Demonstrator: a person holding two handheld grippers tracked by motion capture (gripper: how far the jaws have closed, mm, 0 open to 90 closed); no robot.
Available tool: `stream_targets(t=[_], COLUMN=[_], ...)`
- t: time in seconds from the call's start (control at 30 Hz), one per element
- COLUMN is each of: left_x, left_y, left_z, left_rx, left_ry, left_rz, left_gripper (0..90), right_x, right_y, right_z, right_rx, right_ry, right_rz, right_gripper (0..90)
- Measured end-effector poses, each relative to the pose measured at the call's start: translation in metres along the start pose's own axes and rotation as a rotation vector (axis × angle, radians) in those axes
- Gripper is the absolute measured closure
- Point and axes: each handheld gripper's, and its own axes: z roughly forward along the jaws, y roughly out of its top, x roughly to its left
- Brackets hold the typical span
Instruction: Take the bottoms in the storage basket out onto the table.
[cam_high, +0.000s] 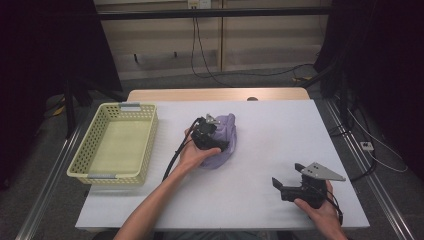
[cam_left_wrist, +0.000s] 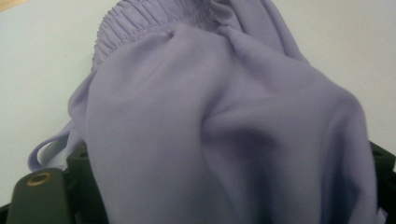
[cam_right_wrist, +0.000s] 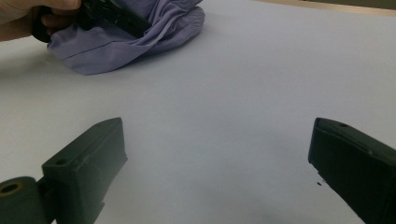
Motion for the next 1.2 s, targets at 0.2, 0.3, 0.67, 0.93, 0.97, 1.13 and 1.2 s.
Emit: stream_targets(t=[0.2, 0.3, 0.67, 0.93, 0.97, 1.13, 1.2], left_x=[0.000, 0.000, -0.004, -0.003, -0.004, -0.004, -0.003], left_y=[0.001, 0.001, 0.004, 0.007, 0.007, 0.010, 0.011], left_z=[-0.002, -0.002, -0.009, -0.017, -0.018, -0.026, -0.028], left_rx=[-0.007, -0.004, -0.017, -0.063, -0.070, -0.089, -0.105], left_ry=[-0.033, -0.033, 0.017, 0.001, -0.010, -0.006, -0.002], left_rz=[-0.040, -0.037, 0.002, -0.011, -0.018, -0.006, -0.009], left_gripper=[6.8, 6.4, 5.7, 5.4, 5.5, 5.2, 5.2], right_x=[0.000, 0.000, 0.001, 0.000, 0.000, -0.001, -0.002], right_y=[0.000, 0.000, 0.000, 0.000, 0.000, 0.000, -0.001], right_z=[0.000, 0.000, 0.000, -0.001, -0.001, -0.002, -0.001], right_rx=[0.001, 0.002, 0.002, 0.000, -0.002, -0.007, -0.004], right_ry=[0.002, 0.002, 0.001, -0.001, -0.001, 0.005, 0.006], right_rz=[0.001, 0.005, 0.004, 0.000, 0.002, 0.005, 0.009], right_gripper=[4.2, 4.2, 4.2, 4.2, 4.2, 4.1, 4.1])
